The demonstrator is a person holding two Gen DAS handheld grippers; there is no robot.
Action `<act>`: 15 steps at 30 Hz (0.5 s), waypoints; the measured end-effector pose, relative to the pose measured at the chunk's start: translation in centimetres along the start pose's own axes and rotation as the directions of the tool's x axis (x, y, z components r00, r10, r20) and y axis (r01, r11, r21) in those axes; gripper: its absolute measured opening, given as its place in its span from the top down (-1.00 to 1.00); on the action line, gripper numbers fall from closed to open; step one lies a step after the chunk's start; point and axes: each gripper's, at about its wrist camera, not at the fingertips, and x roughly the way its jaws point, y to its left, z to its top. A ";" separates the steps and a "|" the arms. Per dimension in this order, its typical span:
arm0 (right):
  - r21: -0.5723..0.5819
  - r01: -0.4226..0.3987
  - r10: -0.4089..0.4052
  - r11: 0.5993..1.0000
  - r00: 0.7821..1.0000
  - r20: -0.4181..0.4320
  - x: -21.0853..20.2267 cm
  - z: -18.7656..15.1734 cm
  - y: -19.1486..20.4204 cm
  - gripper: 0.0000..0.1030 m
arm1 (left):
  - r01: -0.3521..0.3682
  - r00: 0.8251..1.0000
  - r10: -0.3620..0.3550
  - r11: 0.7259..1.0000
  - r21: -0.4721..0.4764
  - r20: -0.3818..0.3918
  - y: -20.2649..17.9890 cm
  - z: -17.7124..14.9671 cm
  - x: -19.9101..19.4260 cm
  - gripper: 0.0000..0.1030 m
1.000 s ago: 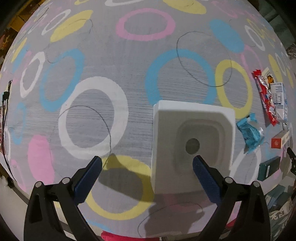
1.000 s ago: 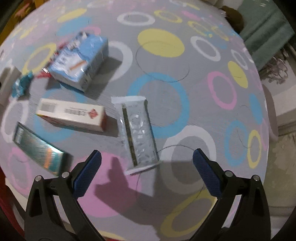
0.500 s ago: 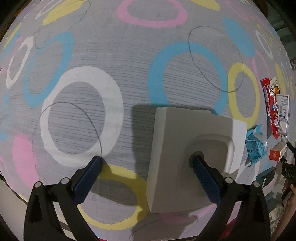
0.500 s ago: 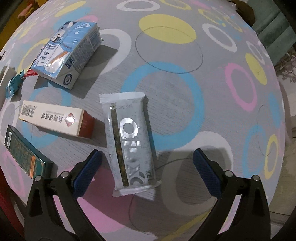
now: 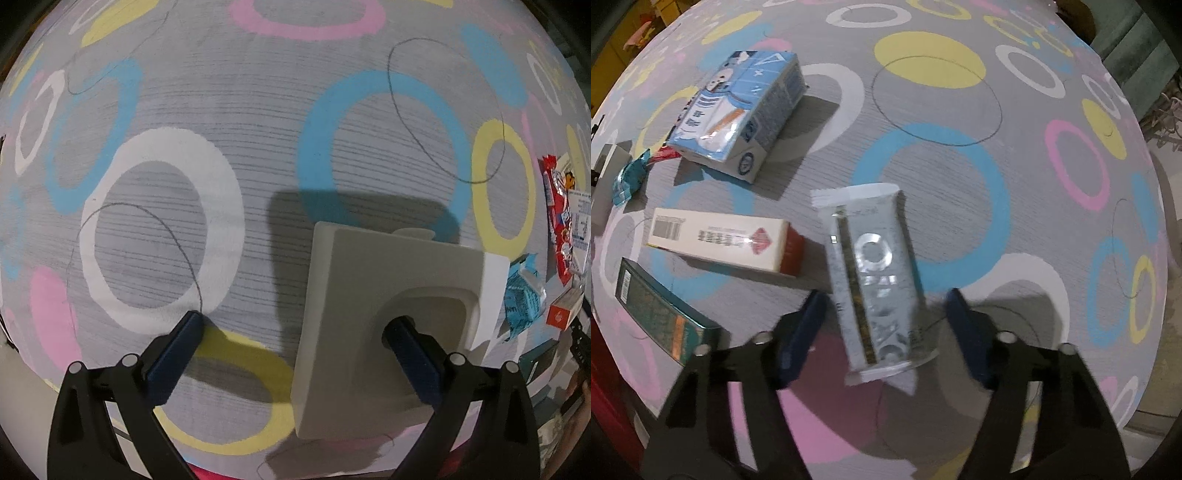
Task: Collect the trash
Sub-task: 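Lower the left tool onto the white square box while the right tool grasps the silver wrapper, then carry the white box and silver wrapper over the white plastic bag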
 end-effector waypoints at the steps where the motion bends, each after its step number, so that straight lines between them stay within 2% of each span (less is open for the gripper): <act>1: 0.002 -0.001 0.001 1.000 1.000 0.002 -0.2 0.0 0.3 0.19 | -0.001 1.000 0.001 1.000 -0.002 0.003 0.0 0.0 0.0 -0.85; 4: 0.013 0.028 -0.028 1.000 1.000 0.005 -0.6 -0.1 0.9 0.25 | 0.010 1.000 -0.009 1.000 -0.019 0.016 0.1 0.1 -0.5 -0.68; 6: 0.010 0.046 -0.046 0.999 0.999 0.008 -0.6 -0.4 1.2 0.25 | 0.025 0.999 -0.024 0.999 -0.030 0.025 -0.2 -0.4 -0.9 -0.49; 9: 0.041 0.037 -0.038 0.998 0.999 0.009 -0.7 -0.7 1.0 0.25 | 0.058 0.998 -0.057 0.998 -0.012 0.030 -0.6 -1.3 -1.8 -0.05; 11: 0.056 0.039 -0.039 0.998 0.999 0.008 -0.7 -0.6 1.3 0.25 | 0.073 0.997 -0.072 0.997 -0.019 0.027 -0.2 -1.6 -2.2 0.14; 15: 0.097 0.054 -0.056 0.994 0.998 0.012 -0.9 -1.1 0.5 0.25 | 0.137 0.990 -0.137 0.990 -0.024 0.025 0.3 -1.2 -3.1 0.26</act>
